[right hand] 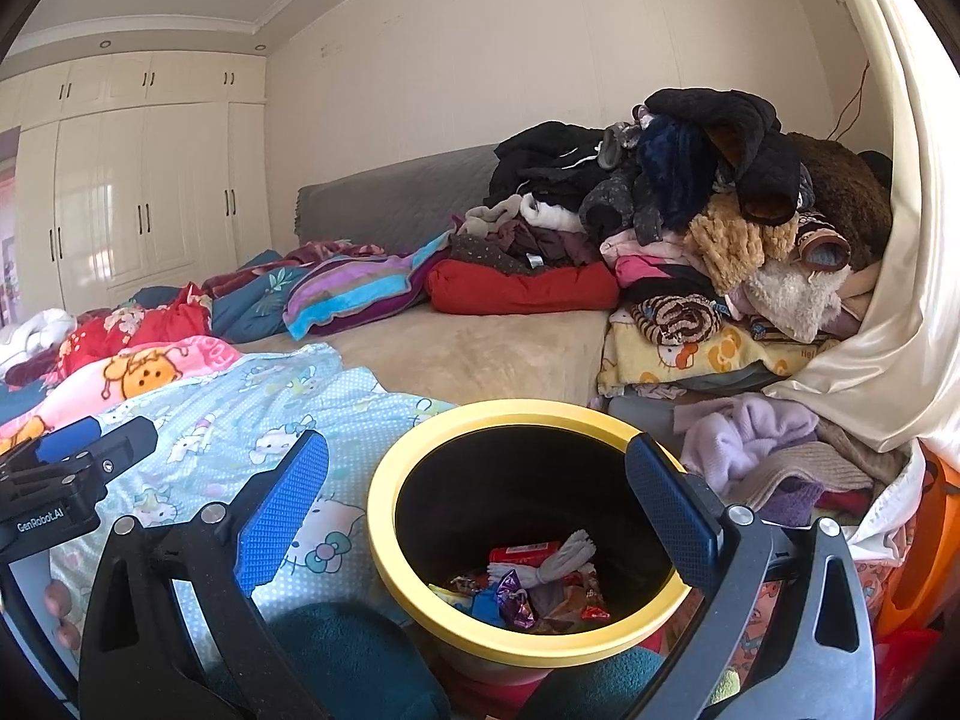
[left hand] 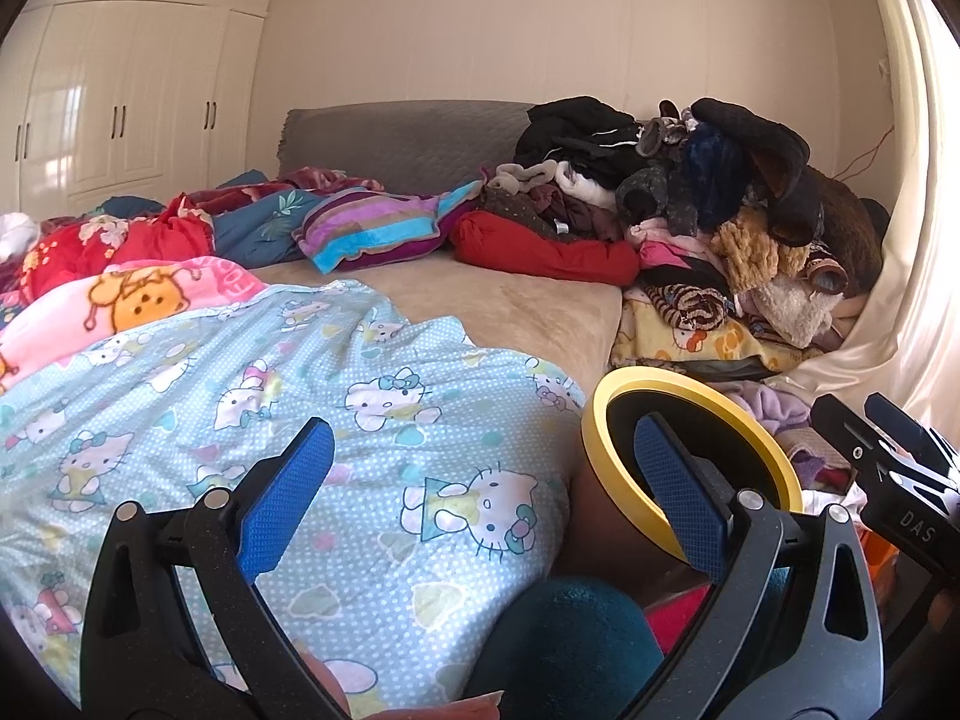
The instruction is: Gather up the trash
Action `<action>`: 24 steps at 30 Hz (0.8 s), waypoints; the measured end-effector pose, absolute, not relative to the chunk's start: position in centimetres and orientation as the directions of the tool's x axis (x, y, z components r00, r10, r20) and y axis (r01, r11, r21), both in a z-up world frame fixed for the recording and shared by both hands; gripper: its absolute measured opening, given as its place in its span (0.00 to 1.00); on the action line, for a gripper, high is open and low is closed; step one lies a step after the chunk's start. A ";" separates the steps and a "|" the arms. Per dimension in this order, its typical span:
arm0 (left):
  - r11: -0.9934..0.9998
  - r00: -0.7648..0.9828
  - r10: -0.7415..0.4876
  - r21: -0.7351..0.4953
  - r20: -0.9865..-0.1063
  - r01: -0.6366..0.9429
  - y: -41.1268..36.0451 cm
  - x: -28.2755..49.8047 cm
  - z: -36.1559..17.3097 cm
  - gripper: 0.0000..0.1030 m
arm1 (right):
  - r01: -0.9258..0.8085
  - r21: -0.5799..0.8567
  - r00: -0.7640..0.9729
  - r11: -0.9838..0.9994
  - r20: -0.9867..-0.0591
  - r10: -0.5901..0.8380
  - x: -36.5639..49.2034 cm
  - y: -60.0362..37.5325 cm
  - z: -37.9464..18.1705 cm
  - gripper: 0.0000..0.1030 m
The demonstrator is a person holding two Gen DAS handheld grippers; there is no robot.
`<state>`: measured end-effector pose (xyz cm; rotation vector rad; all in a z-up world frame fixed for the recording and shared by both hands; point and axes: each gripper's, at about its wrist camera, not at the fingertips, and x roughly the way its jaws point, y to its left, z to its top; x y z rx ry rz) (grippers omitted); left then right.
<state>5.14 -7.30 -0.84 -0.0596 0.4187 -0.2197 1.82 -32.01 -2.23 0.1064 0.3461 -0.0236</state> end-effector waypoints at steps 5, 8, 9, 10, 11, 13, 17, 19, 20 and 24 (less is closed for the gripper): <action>0.975 0.891 -0.223 -0.101 -0.396 0.199 -7.3 5.1 -0.9 0.89 | 0.044 0.099 0.940 0.994 -0.340 -0.007 1.8 -32.0 -2.2 0.94; 0.975 0.891 -0.223 -0.103 -0.396 0.199 -7.3 5.1 -0.9 0.89 | 0.042 0.100 0.940 0.994 -0.341 -0.006 1.8 -32.0 -2.3 0.94; 0.975 0.891 -0.222 -0.102 -0.395 0.197 -7.3 5.1 -0.9 0.89 | 0.042 0.098 0.939 0.994 -0.343 -0.005 1.8 -32.0 -2.2 0.94; 0.975 0.891 -0.221 -0.101 -0.396 0.197 -7.4 5.1 -0.8 0.89 | 0.044 0.099 0.940 0.994 -0.340 -0.008 1.8 -31.9 -2.3 0.94; 0.975 0.891 -0.221 -0.101 -0.396 0.197 -7.3 5.1 -0.8 0.89 | 0.044 0.100 0.940 0.994 -0.340 -0.007 1.8 -32.0 -2.2 0.94; 0.975 0.891 -0.222 -0.102 -0.396 0.198 -7.3 5.1 -0.8 0.89 | 0.043 0.100 0.941 0.994 -0.339 -0.007 1.8 -32.0 -2.2 0.94; 0.975 0.891 -0.222 -0.101 -0.395 0.198 -7.3 5.1 -0.8 0.89 | 0.041 0.100 0.940 0.994 -0.340 -0.005 1.8 -32.0 -2.2 0.94; 0.975 0.892 -0.222 -0.102 -0.394 0.198 -7.3 5.1 -0.8 0.89 | 0.043 0.100 0.940 0.994 -0.342 -0.007 1.8 -32.0 -2.2 0.94; 0.975 0.891 -0.223 -0.102 -0.395 0.199 -7.3 5.1 -0.8 0.89 | 0.044 0.100 0.940 0.994 -0.341 -0.008 1.8 -32.0 -2.2 0.94; 0.975 0.891 -0.223 -0.102 -0.395 0.198 -7.3 5.1 -0.8 0.89 | 0.048 0.100 0.940 0.994 -0.342 -0.011 1.8 -32.0 -2.3 0.94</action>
